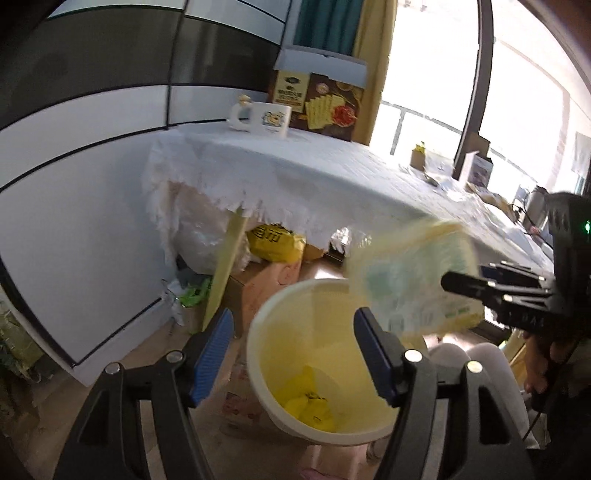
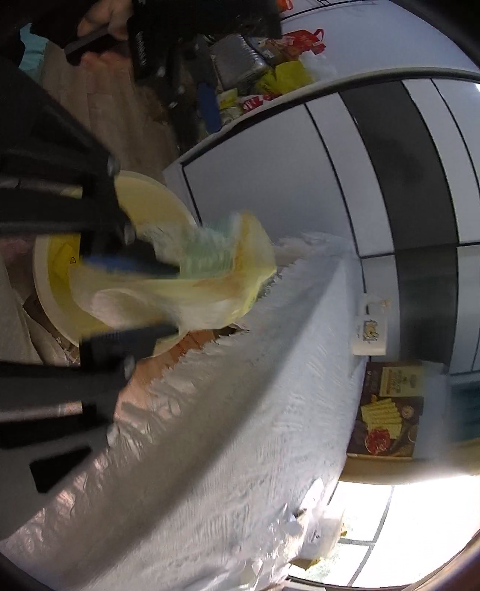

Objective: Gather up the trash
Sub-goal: 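Drop the yellow bag and the package into the yellow bucket with both grippers, then move the left gripper to the white face mask and close on it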

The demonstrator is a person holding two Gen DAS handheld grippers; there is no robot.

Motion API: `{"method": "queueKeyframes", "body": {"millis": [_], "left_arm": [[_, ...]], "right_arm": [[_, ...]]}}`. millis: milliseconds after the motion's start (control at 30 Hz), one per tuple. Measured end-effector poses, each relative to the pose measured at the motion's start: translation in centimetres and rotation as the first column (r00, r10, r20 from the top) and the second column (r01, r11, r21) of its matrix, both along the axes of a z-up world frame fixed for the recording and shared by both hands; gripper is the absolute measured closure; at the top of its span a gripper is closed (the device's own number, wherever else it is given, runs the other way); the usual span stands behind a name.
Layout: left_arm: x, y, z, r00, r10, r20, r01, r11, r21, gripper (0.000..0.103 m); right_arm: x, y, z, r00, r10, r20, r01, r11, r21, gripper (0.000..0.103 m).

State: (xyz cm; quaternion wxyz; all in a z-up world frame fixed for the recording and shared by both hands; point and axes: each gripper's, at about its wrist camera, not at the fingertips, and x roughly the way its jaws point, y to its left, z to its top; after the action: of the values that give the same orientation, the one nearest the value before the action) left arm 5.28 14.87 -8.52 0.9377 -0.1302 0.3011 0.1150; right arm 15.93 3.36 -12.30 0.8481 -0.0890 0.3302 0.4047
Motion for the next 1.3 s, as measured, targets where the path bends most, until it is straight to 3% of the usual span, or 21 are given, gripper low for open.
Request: {"method": "queueKeyframes", "body": {"millis": [533, 1300], "left_arm": [[1.3, -2.5, 1.8, 0.997, -0.058, 0.045, 0.057, 0.998, 0.030, 0.034], [7.8, -12.5, 4.7, 0.965, -0.257, 0.058, 0.251, 0.964, 0.089, 0.034]], "right_arm": [[-0.7, -3.5, 1.6, 0.997, -0.071, 0.037, 0.070, 0.997, 0.034, 0.065], [0.1, -18.9, 3.5, 0.945, -0.321, 0.065, 0.311, 0.942, 0.130, 0.064]]}}
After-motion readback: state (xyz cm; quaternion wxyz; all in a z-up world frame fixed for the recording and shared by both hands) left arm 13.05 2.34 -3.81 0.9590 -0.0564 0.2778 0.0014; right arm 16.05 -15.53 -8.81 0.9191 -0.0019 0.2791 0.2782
